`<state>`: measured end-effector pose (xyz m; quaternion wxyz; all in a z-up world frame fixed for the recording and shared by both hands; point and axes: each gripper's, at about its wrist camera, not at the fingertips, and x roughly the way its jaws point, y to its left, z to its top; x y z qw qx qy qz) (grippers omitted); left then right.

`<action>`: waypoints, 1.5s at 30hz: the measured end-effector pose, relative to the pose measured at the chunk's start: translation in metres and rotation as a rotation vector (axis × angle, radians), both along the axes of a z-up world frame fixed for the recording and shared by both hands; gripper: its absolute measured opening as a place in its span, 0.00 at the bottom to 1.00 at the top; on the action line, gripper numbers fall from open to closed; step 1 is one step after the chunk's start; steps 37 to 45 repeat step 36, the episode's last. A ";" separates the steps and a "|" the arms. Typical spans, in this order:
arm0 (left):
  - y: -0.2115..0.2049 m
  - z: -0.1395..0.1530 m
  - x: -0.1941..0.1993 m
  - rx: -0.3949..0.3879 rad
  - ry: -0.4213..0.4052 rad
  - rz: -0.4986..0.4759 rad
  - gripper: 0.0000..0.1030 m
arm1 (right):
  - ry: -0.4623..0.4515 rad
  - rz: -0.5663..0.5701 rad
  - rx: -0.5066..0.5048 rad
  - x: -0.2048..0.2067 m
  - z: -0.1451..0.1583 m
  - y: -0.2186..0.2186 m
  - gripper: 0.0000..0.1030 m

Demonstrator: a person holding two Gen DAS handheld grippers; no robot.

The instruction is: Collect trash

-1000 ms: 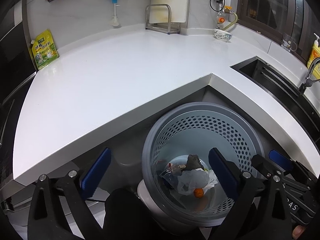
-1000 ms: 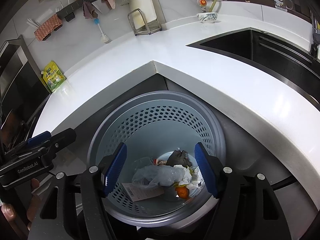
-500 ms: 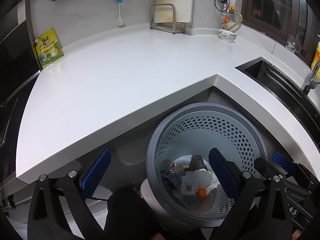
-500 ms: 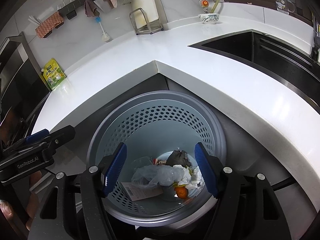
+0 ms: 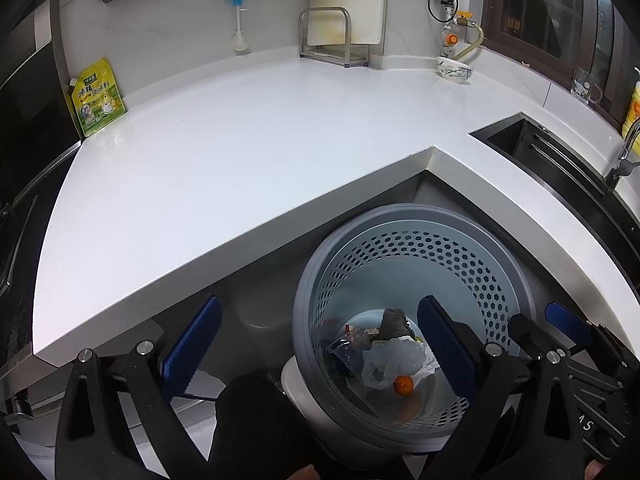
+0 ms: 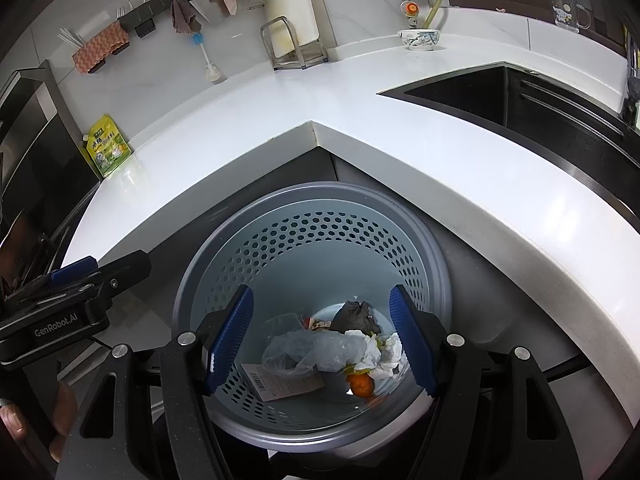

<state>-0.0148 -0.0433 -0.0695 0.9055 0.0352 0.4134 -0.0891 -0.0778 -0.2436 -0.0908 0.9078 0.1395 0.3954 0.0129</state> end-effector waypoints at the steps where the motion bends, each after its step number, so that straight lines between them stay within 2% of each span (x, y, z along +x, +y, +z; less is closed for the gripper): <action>1: 0.000 0.000 0.000 -0.001 -0.001 0.000 0.94 | 0.000 0.000 -0.002 0.000 0.000 0.000 0.66; 45: 0.000 0.002 -0.004 -0.006 -0.011 0.002 0.94 | -0.001 0.006 -0.008 -0.001 0.001 0.002 0.66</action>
